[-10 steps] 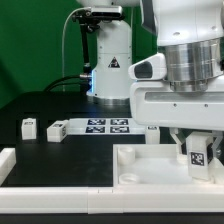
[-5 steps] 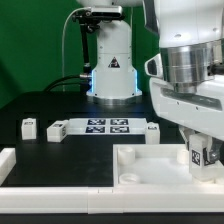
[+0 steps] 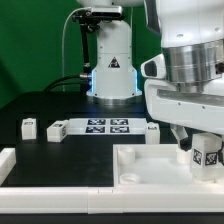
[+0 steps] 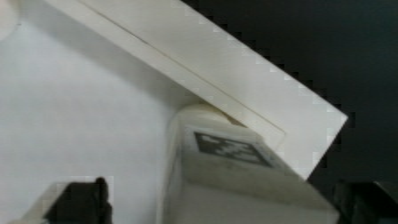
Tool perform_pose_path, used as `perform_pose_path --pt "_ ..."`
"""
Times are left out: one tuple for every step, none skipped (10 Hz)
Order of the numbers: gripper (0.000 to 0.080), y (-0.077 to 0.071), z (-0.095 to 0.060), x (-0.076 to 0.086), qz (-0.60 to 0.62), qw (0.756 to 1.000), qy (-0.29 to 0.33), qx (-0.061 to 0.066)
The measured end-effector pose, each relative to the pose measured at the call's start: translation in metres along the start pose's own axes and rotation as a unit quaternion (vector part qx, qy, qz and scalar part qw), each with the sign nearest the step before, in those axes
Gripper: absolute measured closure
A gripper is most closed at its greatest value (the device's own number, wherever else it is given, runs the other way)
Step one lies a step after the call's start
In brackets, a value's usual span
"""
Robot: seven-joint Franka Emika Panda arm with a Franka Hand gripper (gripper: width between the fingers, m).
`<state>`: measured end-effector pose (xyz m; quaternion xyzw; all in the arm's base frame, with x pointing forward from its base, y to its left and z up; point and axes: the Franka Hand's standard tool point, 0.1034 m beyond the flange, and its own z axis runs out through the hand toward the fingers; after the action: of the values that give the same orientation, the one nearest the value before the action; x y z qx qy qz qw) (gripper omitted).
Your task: Assemble one leg
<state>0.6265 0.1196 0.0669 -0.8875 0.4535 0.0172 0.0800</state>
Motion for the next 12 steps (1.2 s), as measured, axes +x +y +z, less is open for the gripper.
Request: perform_pose_path --pt "0.0157 -0.0012 0.0000 -0.0016 -0.040 0.999 0.000 0.000" --pt "0.0152 -0.0013 0.0000 -0.0018 -0.119 0.993 0.000 0.000" --pt "0.0152 -0.0018 0.0000 -0.0027 -0.189 0.982 0.001 -0.002" --pt "0.0150 -0.0025 0.0000 -0.0038 -0.258 0.966 0.001 -0.001" --pt "0.0150 -0.0018 -0.0003 -0.0022 -0.326 0.945 -0.001 -0.003" --pt "0.0150 -0.0024 -0.0011 -0.0010 -0.366 0.931 0.000 -0.004" --pt "0.0150 -0.0030 -0.0021 0.0001 -0.437 0.900 0.005 -0.011" --pt "0.0150 -0.0042 -0.0034 0.0007 -0.474 0.881 0.010 -0.014" --pt "0.0150 -0.0060 -0.0048 0.0038 -0.531 0.847 0.024 -0.017" --pt "0.0150 -0.0049 -0.0039 0.0044 -0.545 0.838 0.023 -0.018" --pt "0.0197 -0.0049 -0.0038 0.0043 -0.542 0.840 0.023 -0.018" --pt "0.0197 -0.0048 -0.0036 0.0043 -0.542 0.840 0.023 -0.018"
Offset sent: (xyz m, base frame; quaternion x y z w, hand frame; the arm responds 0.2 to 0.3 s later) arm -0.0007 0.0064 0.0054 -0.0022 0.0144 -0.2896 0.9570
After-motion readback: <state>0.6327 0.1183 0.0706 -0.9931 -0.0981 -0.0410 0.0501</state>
